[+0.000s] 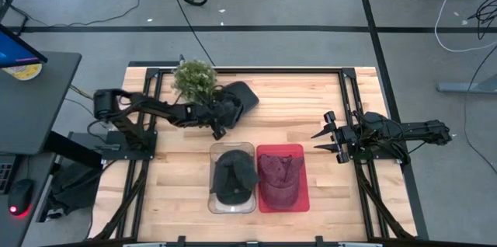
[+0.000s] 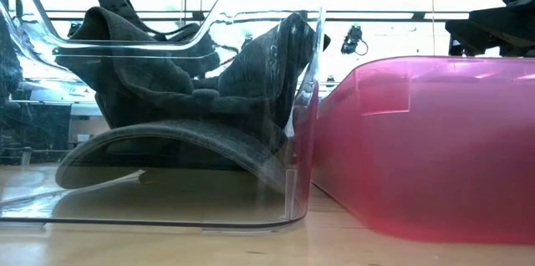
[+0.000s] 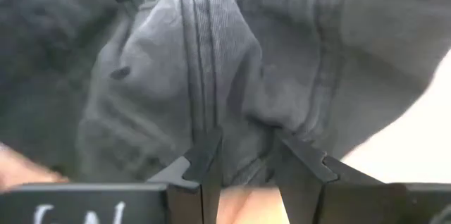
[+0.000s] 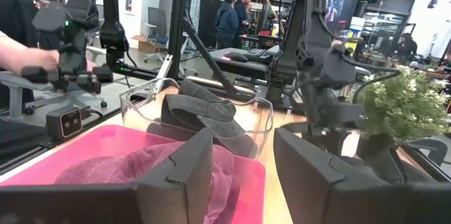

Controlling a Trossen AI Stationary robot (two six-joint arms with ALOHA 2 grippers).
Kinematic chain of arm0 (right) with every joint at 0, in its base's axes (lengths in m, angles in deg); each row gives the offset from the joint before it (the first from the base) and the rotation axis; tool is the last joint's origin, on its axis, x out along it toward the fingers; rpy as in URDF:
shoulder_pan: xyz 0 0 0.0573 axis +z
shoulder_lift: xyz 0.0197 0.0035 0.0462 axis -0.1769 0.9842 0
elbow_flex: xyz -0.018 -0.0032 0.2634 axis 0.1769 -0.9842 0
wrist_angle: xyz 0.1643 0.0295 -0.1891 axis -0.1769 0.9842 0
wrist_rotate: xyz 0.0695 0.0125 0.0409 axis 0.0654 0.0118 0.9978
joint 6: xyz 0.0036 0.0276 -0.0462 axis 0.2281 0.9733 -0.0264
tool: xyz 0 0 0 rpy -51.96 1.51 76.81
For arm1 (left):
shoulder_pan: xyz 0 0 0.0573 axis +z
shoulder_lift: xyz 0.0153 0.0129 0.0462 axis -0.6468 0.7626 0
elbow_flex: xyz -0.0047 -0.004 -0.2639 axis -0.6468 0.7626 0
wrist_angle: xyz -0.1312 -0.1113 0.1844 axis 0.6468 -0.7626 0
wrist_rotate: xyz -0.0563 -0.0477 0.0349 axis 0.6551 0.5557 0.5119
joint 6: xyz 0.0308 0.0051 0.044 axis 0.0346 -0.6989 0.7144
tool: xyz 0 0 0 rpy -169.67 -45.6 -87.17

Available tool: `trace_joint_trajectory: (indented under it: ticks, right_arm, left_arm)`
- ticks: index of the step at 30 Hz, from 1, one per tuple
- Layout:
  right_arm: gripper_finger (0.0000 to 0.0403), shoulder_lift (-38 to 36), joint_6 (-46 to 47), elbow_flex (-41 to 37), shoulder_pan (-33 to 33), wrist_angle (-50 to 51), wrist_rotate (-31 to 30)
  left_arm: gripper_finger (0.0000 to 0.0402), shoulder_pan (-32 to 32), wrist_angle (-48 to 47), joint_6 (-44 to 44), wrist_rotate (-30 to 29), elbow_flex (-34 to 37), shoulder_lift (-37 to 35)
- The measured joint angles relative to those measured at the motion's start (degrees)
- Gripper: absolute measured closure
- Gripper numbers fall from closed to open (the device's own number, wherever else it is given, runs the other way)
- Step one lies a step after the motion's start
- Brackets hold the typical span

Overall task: Pick & Place hat
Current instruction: Put the black cap into the transparent bin

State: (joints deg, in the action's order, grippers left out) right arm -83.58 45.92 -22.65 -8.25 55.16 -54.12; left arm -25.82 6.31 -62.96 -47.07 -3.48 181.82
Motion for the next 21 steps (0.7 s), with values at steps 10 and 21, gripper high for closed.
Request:
trace_joint_trajectory:
  ticks: [10,21]
  right_arm:
    - [0.0246,0.0,0.0,0.0,0.0,0.0,0.0]
    - [0.0246,0.0,0.0,0.0,0.0,0.0,0.0]
  left_arm:
    - [0.0339,2.2,7.0,1.7,1.2,-0.3,5.9]
    - [0.0398,-0.6,4.6,2.8,-1.7,-0.5,0.2]
